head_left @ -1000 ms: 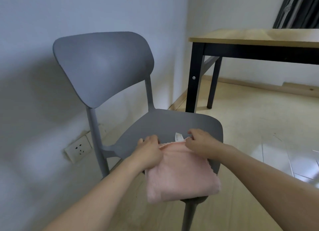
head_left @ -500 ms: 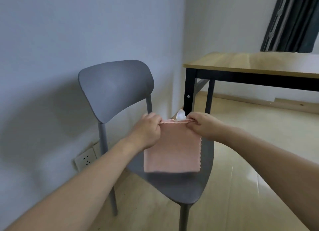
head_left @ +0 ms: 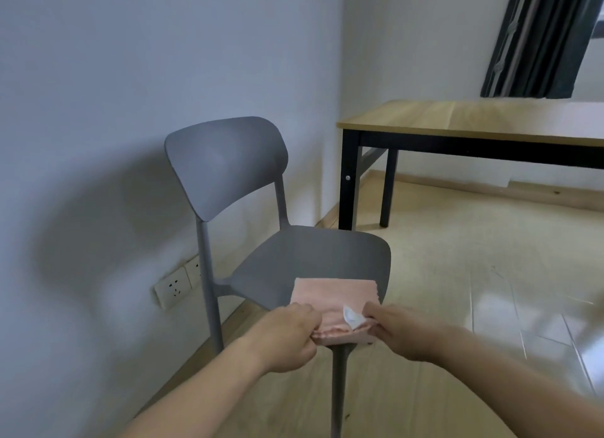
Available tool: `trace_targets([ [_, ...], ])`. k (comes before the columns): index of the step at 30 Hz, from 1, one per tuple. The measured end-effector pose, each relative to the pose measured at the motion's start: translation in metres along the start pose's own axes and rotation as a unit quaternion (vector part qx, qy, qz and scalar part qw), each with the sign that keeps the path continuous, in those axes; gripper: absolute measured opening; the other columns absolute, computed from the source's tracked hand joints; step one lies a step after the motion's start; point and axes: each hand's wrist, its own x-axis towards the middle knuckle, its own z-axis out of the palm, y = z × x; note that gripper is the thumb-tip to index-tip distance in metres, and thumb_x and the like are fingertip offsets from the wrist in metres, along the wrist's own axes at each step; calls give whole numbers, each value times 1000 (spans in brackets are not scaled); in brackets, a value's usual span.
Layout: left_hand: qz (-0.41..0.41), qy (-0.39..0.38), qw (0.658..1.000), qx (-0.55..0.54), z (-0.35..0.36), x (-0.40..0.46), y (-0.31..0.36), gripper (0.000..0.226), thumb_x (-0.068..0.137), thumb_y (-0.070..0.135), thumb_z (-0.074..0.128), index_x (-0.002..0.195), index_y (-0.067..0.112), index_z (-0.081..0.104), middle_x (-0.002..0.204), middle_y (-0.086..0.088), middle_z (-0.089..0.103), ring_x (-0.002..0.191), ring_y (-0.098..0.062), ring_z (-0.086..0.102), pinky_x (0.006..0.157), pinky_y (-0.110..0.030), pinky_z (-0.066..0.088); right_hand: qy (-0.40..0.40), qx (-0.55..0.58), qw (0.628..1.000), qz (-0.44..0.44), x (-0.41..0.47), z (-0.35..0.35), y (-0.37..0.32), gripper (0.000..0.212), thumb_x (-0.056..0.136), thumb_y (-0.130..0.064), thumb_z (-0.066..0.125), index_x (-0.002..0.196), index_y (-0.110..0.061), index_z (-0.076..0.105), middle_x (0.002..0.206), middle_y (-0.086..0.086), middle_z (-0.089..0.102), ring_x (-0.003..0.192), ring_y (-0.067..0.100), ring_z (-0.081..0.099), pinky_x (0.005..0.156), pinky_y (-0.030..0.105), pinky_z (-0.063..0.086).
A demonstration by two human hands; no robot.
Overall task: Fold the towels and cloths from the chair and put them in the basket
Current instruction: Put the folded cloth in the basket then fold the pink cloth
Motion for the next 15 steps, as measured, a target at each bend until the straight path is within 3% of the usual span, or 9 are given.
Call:
trace_targets([
  [3, -74, 5, 995, -72, -7, 10, -8, 8, 92, 23, 39, 93, 23, 48, 89, 0, 60, 78, -20, 56, 63, -34, 45, 17, 71, 997, 29, 2, -11, 3, 8, 102, -28, 38, 102, -24, 44, 88, -8, 51, 73, 11, 49, 61, 22, 37],
  [7, -157, 21, 969, -189, -16, 37, -24, 18, 96, 29, 43, 107, 30, 57, 110, 6, 62, 95, -12, 57, 69, -24, 45, 79, 110, 989, 63, 22, -26, 12, 19, 99, -27, 43, 112, -20, 55, 97, -9, 52, 86, 13, 50, 62, 17, 35],
  [11, -213, 80, 937, -266, -11, 70, -37, 10, 96, 28, 49, 101, 27, 57, 98, 11, 58, 92, -8, 53, 63, -18, 38, 114, 131, 980, 99, 53, -33, 22, 24, 97, -23, 44, 96, -8, 63, 95, 4, 64, 86, 21, 56, 66, 26, 40],
  [13, -248, 107, 921, -281, -1, 85, -43, 7, 96, 27, 49, 98, 25, 55, 89, 9, 56, 85, -10, 52, 60, -20, 36, 118, 151, 972, 134, 71, -30, 28, 25, 96, -22, 44, 88, -6, 61, 95, 9, 62, 82, 22, 53, 63, 28, 38],
  [15, -280, 113, 912, -278, 14, 98, -49, 8, 97, 25, 48, 100, 22, 55, 96, 3, 58, 87, -14, 53, 64, -24, 37, 111, 164, 965, 170, 90, -22, 34, 26, 96, -24, 42, 79, -10, 55, 98, 12, 55, 83, 24, 49, 59, 26, 35],
])
